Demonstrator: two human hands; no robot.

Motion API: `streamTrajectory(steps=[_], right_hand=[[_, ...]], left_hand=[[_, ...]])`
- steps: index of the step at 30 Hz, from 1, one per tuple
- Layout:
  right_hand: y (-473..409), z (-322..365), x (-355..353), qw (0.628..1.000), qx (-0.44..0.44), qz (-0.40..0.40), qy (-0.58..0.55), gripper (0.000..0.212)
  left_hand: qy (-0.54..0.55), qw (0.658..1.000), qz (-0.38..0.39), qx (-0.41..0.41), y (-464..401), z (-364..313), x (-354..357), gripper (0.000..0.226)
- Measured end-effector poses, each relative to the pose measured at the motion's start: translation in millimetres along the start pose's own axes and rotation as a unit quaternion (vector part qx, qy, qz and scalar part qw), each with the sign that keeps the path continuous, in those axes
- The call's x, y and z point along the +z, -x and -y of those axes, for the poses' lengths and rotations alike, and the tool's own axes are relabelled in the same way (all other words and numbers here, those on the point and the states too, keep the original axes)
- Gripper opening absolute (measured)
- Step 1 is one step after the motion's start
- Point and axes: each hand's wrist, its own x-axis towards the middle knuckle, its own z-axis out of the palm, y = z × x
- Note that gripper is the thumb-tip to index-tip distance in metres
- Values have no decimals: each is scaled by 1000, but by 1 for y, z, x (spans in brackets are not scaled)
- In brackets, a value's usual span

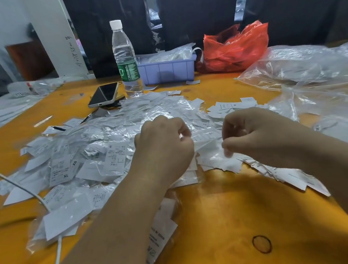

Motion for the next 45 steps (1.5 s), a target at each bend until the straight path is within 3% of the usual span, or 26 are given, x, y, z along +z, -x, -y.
streamTrajectory(steps=[3, 8, 13, 18, 20, 24, 30, 32, 36, 39, 41, 45], right_hand=[[-1, 0, -1, 999, -13, -21, -37, 13], [-3, 0, -5, 976, -14, -74, -203, 19], [-7, -4, -5, 939, 16, -33, -342, 27], [-9, -7, -6, 907, 10, 29, -420, 27], [-9, -8, -7, 897, 17, 31, -440, 26], [-10, -11, -7, 892, 28, 16, -450, 27], [-8, -9, -7, 910, 45, 84, -402, 27], [-7, -9, -7, 920, 47, 124, -369, 22], [-5, -8, -8, 920, 31, 173, -349, 9], [-7, -9, -8, 930, 41, 103, -349, 5], [-9, -9, -9, 928, 65, 41, -365, 15], [-10, -10, -9, 913, 82, -39, -399, 24]], left_hand=[[39, 998, 24, 33, 2, -3, 3, 15], [-38, 995, 79, 54, 2, 2, 10, 21], [202, 975, 92, 25, 1, -3, 11, 17], [302, 935, 184, -7, -2, -6, 13, 48], [345, 917, 200, -4, -2, -6, 12, 43], [413, 894, 170, -14, -3, -4, 8, 7], [488, 865, 104, -60, -5, -4, 6, 12], [468, 879, 78, -49, -5, -2, 6, 12], [336, 940, 41, 37, -2, -2, 10, 10], [299, 952, 46, 43, 0, -3, 15, 14], [246, 965, 75, 51, 0, -3, 18, 13], [26, 970, 202, 136, 5, -7, 33, 28]])
